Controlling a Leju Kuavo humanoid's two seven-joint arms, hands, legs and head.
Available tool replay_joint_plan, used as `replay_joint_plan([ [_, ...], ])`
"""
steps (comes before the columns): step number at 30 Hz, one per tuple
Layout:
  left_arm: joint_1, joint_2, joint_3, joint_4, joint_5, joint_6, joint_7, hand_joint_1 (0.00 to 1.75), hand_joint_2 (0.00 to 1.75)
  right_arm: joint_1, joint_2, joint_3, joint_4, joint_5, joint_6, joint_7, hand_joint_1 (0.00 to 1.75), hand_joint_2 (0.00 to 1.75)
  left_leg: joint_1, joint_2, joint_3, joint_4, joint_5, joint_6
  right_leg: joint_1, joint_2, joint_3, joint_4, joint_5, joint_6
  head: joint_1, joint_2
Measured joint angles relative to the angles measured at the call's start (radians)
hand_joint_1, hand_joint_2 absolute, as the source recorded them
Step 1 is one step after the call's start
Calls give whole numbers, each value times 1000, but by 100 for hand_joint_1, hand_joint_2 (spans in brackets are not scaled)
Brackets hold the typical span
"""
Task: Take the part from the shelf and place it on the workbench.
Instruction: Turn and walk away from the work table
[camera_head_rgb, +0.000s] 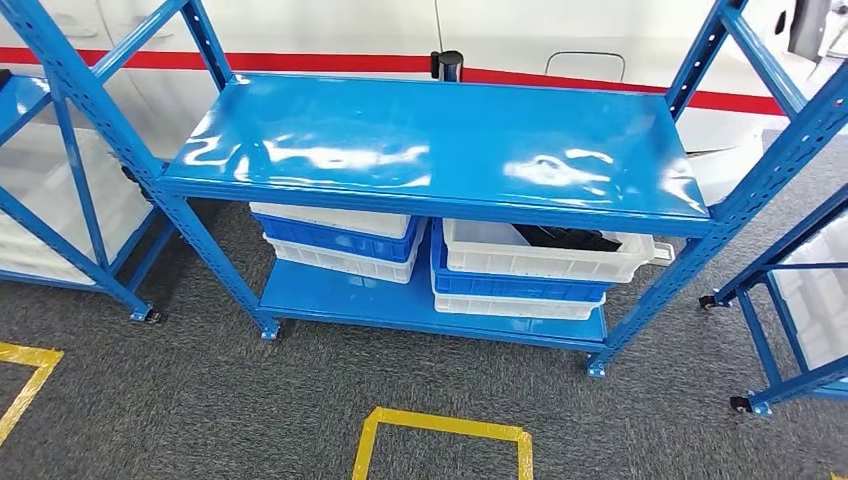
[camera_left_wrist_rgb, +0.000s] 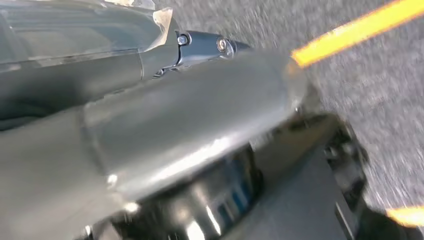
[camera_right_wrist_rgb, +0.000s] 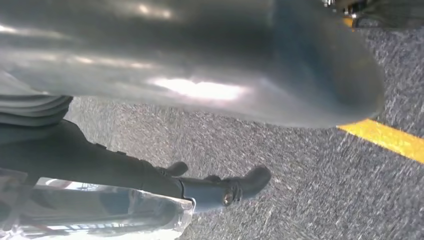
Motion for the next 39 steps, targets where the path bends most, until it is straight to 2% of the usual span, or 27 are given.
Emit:
replay_joint_plan([
  [2, -1, -2, 1, -1, -5, 1, 1, 0, 175, 1, -1, -4, 0, 2, 4, 1, 0, 0, 2, 13, 11, -22, 13, 0, 5, -21, -10, 13, -8, 5, 1, 0],
  [4, 0, -2, 2, -1, -6, 1, 4, 0, 175, -2, -2, -7, 0, 4, 8, 3, 0, 0, 4, 27, 19, -37, 22, 2, 6, -66, -42, 84, -46, -1, 4, 0],
  [6, 2, -2, 2, -1, -7, 0, 8, 0, 175, -5, -2, -9, 0, 4, 11, 5, 0, 87, 1, 43, 19, -39, 23, 6, 6, -90, -97, 194, -98, -5, 5, 0],
  [7, 2, -2, 2, -1, -7, -1, 10, 0, 175, -6, -2, -10, 0, 4, 13, 6, 0, 131, -1, 50, 18, -38, 22, 6, 6, -94, -117, 239, -113, -3, 5, 0],
  [8, 2, -3, 2, -1, -8, -1, 11, 0, 175, -5, -2, -11, 0, 4, 16, 7, 0, 175, -2, 56, 18, -38, 22, 6, 6, -96, -126, 261, -117, 1, 5, 0],
  [9, 2, -3, 2, -1, -10, 0, 12, 0, 175, -5, -3, -11, 0, 4, 19, 8, 0, 175, -2, 59, 18, -37, 21, 5, 5, -98, -117, 250, -108, 9, 5, 0],
  [10, 1, -3, 2, -1, -11, 2, 14, 0, 175, -4, -3, -12, 0, 4, 22, 10, 0, 175, -2, 62, 19, -37, 21, 4, 4, -99, -92, 206, -88, 17, 5, 0],
  [11, 1, -4, 2, -1, -12, 5, 17, 0, 175, -2, -3, -12, 0, 3, 25, 12, 0, 175, -2, 65, 20, -36, 19, 2, 2, -101, -54, 140, -62, 25, 6, 0],
  [12, 1, -4, 4, -3, -13, 10, 22, 0, 175, 0, -4, -12, 0, -2, 29, 14, 0, 175, -2, 67, 21, -34, 17, -1, 0, -105, -17, 72, -40, 28, 6, 0],
  [14, 1, -3, 14, -15, -11, 22, 32, 0, 175, 9, -5, -8, 0, -28, 39, 16, 0, 175, -6, 68, 22, -29, 11, -10, 2, -108, 29, -13, -16, 20, 5, 0],
  [16, 5, 0, 32, -29, -5, 30, 39, 0, 175, 22, -8, 2, 0, -75, 52, 17, 0, 175, -8, 66, 22, -26, 7, -19, 7, -108, 37, -25, -11, 5, 3, 0],
  [18, 16, 5, 52, -39, 3, 33, 44, 0, 175, 34, -12, 19, -4, -134, 63, 16, 0, 175, -5, 65, 20, -18, -1, -26, -1, -108, 40, -27, -8, -7, 2, 0],
  [20, 38, 11, 72, -44, 11, 35, 46, 0, 175, 44, -17, 38, -18, -193, 74, 12, 0, 87, 0, 63, -6, 46, -45, -39, -10, -108, 43, -30, -6, -18, -1, 0],
  [22, 67, 16, 91, -44, 19, 35, 47, 0, 175, 46, -21, 58, -40, -248, 85, 7, 0, 0, 7, 62, -70, 179, -114, -52, -10, -108, 42, -29, -7, -24, -3, 0],
  [23, 84, 18, 101, -43, 23, 35, 47, 0, 175, 44, -23, 68, -54, -276, 90, 5, 0, 0, 10, 62, -101, 239, -135, -57, -10, -108, 42, -29, -7, -26, -3, 0],
  [24, 102, 21, 110, -41, 27, 35, 48, 0, 175, 42, -24, 79, -70, -302, 95, 4, 0, 0, 13, 62, -118, 267, -137, -60, -10, -108, 42, -29, -7, -26, -3, 0],
  [25, 119, 24, 120, -37, 31, 35, 48, 0, 175, 38, -26, 88, -88, -327, 100, 2, 0, 0, 16, 62, -115, 254, -118, -62, -11, -107, 43, -29, -7, -26, -3, 0],
  [26, 137, 28, 128, -31, 34, 35, 49, 0, 175, 32, -27, 99, -107, -351, 104, 0, 0, 0, 19, 63, -92, 204, -84, -63, -13, -106, 45, -29, -8, -25, -3, 0],
  [28, 172, 35, 146, -21, 40, 35, 50, 0, 175, 21, -31, 118, -144, -396, 113, -7, 0, 0, 23, 62, -21, 61, -20, -62, -11, -103, 47, -29, -10, -20, -4, 0],
  [29, 188, 37, 155, -18, 43, 35, 50, 0, 175, 17, -33, 129, -161, -420, 118, -10, 0, 0, 24, 61, 4, 10, -2, -60, -6, -102, 45, -28, -14, -16, -4, 0],
  [30, 201, 38, 165, -16, 47, 35, 50, 0, 175, 16, -37, 140, -175, -446, 122, -12, 0, 0, 24, 60, 18, -17, 5, -59, -1, -102, 43, -27, -19, -14, -3, 0],
  [33, 227, 41, 195, -23, 59, 34, 50, 0, 175, 27, -48, 176, -196, -530, 139, -18, 0, 0, 14, 58, 20, -23, 7, -53, 4, -104, 41, -29, -23, -8, 0, 0],
  [37, 236, 50, 237, -59, 75, 35, 50, 0, 0, 76, -53, 226, -198, -644, 161, -29, 0, 0, 1, 56, 18, -22, 7, -41, -2, -104, 48, -34, -16, 4, -1, 0],
  [39, 238, 55, 257, -80, 83, 34, 50, 0, 0, 102, -56, 248, -198, -699, 172, -32, 0, 0, -1, 56, 18, -22, 6, -38, -4, -103, 53, -36, -15, 6, -1, 0],
])
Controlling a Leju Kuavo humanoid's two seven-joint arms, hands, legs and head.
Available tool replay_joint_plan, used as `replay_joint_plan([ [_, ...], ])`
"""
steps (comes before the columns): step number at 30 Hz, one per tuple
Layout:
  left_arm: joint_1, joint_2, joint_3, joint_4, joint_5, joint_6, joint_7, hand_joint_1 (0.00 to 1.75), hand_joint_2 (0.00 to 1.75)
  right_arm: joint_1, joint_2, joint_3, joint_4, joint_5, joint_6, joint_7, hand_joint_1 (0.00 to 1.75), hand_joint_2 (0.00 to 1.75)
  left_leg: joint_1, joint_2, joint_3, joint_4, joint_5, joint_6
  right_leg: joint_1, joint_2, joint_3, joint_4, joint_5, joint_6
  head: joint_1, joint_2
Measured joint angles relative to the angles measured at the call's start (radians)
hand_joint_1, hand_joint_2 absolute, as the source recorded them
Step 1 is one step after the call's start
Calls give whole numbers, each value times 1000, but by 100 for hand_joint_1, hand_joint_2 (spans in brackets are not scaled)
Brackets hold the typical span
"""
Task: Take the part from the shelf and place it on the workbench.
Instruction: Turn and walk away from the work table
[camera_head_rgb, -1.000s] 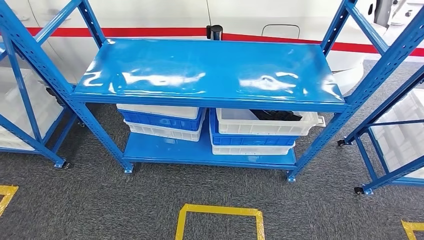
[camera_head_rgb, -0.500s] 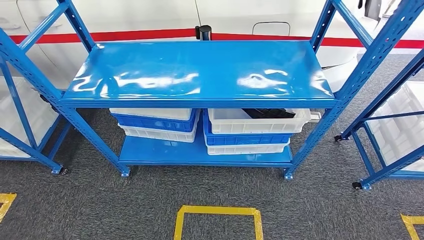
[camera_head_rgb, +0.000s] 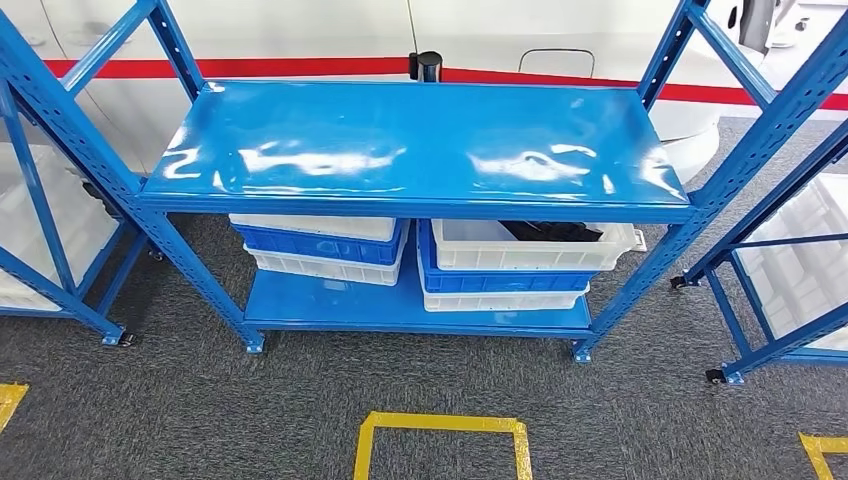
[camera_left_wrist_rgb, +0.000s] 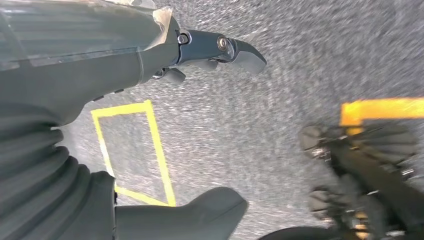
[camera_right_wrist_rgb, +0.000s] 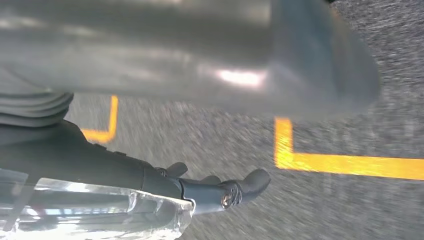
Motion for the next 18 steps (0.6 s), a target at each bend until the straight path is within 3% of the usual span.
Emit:
replay_joint_plan([
  [5, 1, 7, 32, -40, 15, -3, 1, 0, 0, 36, -8, 38, 0, -104, 19, -12, 0, 0, -2, 1, 1, 1, -2, 5, -1, 2, 0, -3, 0, 3, 0, 0],
  [9, 2, 8, 43, -57, 17, -3, 1, 0, 0, 44, -10, 51, 0, -114, 20, -13, 0, 0, -2, 1, 3, 1, -5, 10, -3, 1, -3, -4, -3, 8, 0, 0],
  [18, 5, 9, 50, -69, 17, -3, 1, 0, 0, 49, -13, 63, 0, -114, 21, -13, 0, 0, 0, 1, 4, 0, -5, 10, -3, 1, -2, -3, -3, 8, 0, 0],
])
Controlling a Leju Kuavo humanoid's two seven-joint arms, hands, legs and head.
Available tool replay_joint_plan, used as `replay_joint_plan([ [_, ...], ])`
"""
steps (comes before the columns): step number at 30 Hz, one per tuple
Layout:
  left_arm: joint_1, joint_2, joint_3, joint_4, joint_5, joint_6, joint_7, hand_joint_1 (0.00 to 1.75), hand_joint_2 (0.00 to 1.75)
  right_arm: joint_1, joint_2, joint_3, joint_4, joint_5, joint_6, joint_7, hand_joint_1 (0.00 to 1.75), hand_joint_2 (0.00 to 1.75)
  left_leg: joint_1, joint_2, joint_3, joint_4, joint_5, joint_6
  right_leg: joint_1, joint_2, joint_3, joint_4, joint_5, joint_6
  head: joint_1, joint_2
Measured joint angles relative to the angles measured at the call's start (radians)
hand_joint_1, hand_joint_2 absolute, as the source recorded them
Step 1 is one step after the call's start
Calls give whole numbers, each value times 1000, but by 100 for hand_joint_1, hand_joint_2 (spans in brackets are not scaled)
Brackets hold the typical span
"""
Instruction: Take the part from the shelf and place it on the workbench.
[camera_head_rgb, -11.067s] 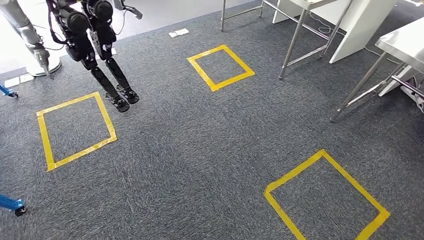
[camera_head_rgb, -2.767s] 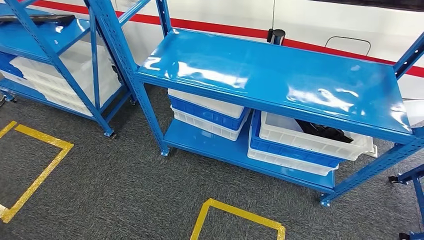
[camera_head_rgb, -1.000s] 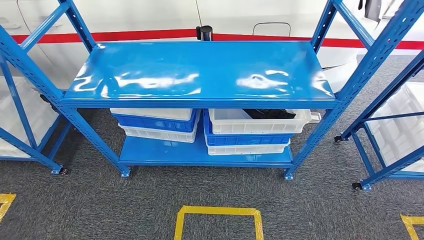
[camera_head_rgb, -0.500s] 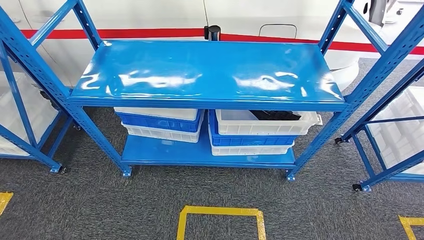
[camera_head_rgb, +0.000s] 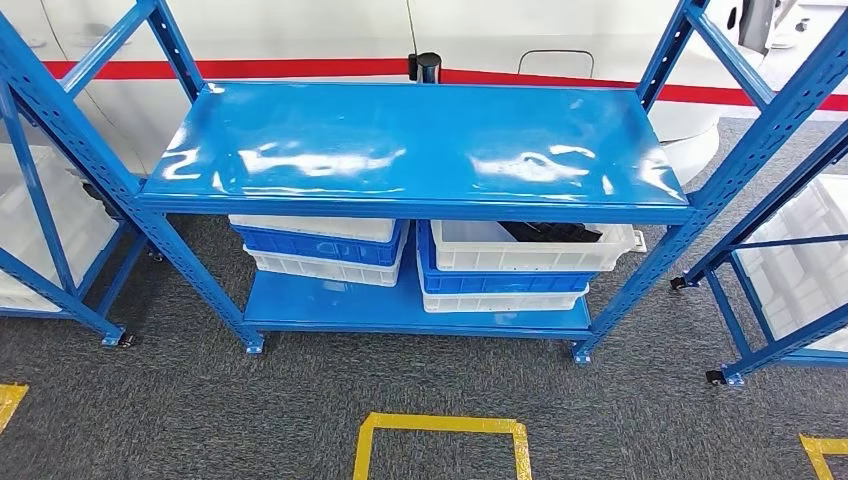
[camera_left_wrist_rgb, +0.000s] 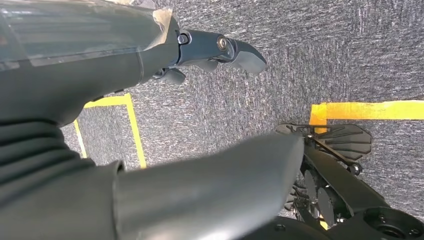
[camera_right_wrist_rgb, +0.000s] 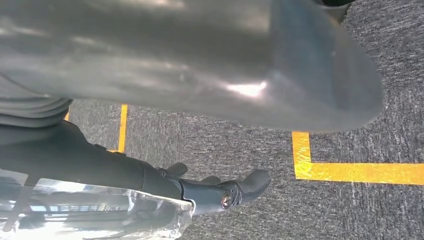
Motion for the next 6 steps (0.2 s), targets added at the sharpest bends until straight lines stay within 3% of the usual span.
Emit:
replay_joint_plan([
  [6, 0, 0, 0, -2, 0, 0, 0, 0, 0, 1, -1, 2, 0, 0, 1, 0, 0, 0, 1, 0, 0, 0, 0, 0, 0, 0, 0, 0, 0, 0, 0, 0],
])
